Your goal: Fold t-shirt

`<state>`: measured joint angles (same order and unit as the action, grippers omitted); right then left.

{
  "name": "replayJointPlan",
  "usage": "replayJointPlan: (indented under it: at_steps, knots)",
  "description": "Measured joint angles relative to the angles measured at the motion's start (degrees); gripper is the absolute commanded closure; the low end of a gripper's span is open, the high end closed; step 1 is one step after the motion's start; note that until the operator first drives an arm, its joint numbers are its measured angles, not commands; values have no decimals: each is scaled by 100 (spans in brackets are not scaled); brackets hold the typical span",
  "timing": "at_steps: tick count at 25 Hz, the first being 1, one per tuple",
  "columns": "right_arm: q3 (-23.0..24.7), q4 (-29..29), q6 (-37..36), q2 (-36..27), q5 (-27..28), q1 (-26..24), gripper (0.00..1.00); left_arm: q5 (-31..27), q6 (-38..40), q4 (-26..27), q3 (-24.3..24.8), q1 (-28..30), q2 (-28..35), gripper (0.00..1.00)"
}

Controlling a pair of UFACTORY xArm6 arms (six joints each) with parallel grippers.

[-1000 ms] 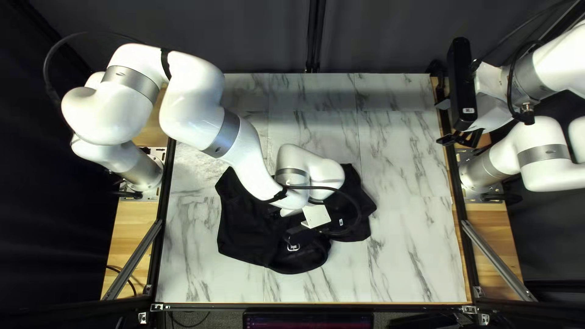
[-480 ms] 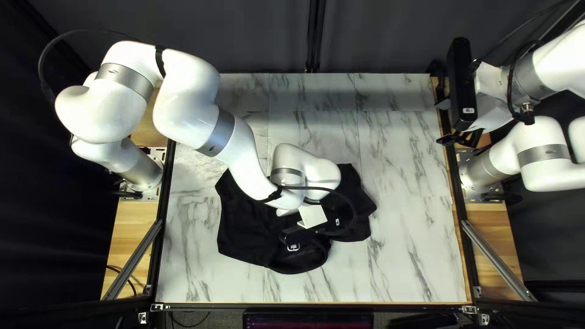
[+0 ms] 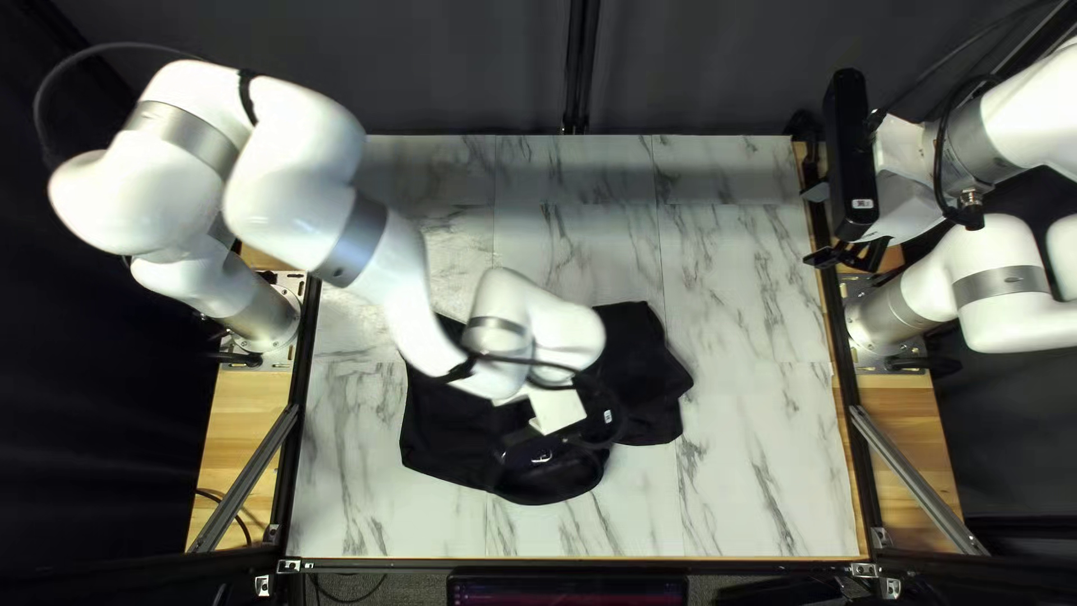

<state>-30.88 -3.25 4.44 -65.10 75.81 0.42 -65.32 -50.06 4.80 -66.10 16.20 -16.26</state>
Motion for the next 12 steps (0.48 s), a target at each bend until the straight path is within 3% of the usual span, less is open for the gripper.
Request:
replayJointPlan:
  at_steps: [5, 12]
  knots:
    - [0, 0, 0, 0, 0, 0, 0, -61, 1406, -641, 309, 382, 495, 100]
    - [0, 0, 0, 0, 0, 0, 0, -292, 4396, -1862, 824, 758, 1132, 100]
